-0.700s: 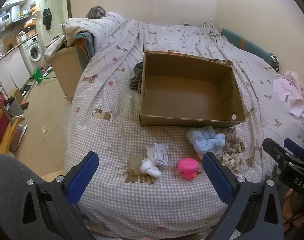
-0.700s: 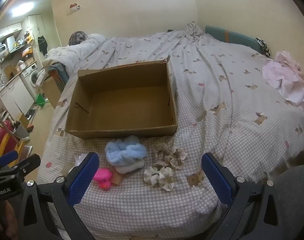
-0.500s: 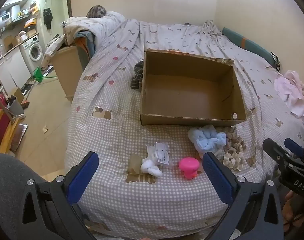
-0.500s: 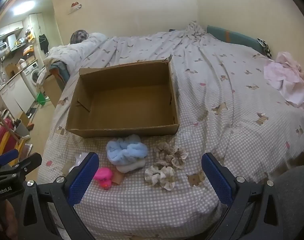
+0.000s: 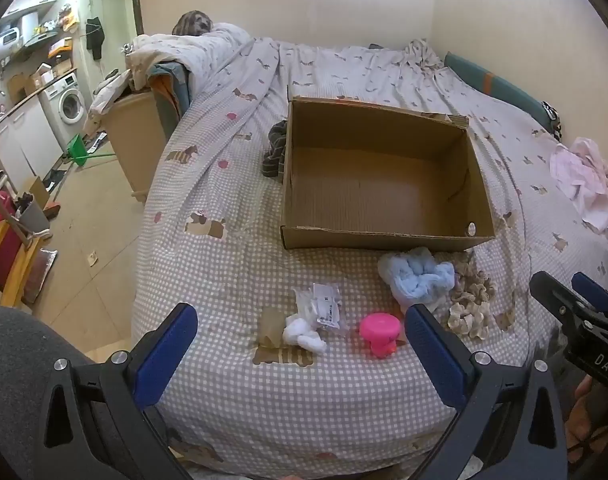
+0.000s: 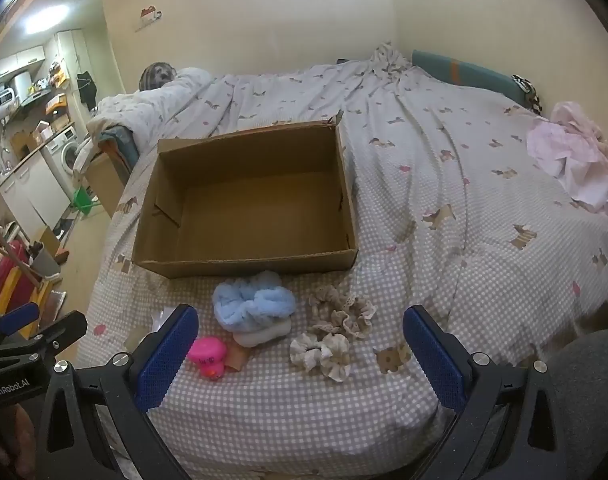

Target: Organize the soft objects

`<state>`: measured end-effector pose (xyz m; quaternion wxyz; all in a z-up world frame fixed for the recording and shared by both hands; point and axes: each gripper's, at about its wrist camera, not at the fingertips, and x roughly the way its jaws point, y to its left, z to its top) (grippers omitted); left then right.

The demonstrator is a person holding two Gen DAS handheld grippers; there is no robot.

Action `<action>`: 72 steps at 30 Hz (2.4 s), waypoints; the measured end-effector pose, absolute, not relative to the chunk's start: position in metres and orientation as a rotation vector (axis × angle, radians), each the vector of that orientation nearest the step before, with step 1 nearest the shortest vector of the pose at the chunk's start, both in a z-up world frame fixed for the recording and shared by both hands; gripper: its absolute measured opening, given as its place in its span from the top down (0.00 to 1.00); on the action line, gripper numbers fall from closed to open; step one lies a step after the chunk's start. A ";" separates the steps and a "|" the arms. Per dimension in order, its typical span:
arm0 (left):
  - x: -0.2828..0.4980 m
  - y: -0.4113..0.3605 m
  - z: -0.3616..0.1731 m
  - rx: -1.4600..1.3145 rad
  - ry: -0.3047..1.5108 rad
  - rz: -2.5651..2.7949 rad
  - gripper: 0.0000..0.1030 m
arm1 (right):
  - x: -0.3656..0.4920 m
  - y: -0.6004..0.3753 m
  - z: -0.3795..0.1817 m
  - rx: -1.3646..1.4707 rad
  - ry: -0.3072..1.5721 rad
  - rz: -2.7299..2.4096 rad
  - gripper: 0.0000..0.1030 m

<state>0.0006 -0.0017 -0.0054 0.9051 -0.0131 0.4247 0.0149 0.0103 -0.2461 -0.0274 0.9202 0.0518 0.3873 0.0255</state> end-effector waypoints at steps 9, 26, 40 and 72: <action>0.001 -0.001 -0.005 -0.027 0.878 0.032 0.00 | 0.010 -0.245 -0.029 0.105 0.798 0.051 0.00; 0.001 -0.004 -0.008 -0.029 0.881 0.032 0.00 | 0.011 -0.244 -0.031 0.106 0.808 0.056 0.00; 0.001 -0.002 -0.007 -0.035 0.875 0.034 0.00 | 0.011 -0.244 -0.031 0.108 0.808 0.055 0.00; 0.001 0.002 -0.004 -0.044 0.880 0.039 0.00 | 0.011 -0.244 -0.030 0.109 0.815 0.066 0.00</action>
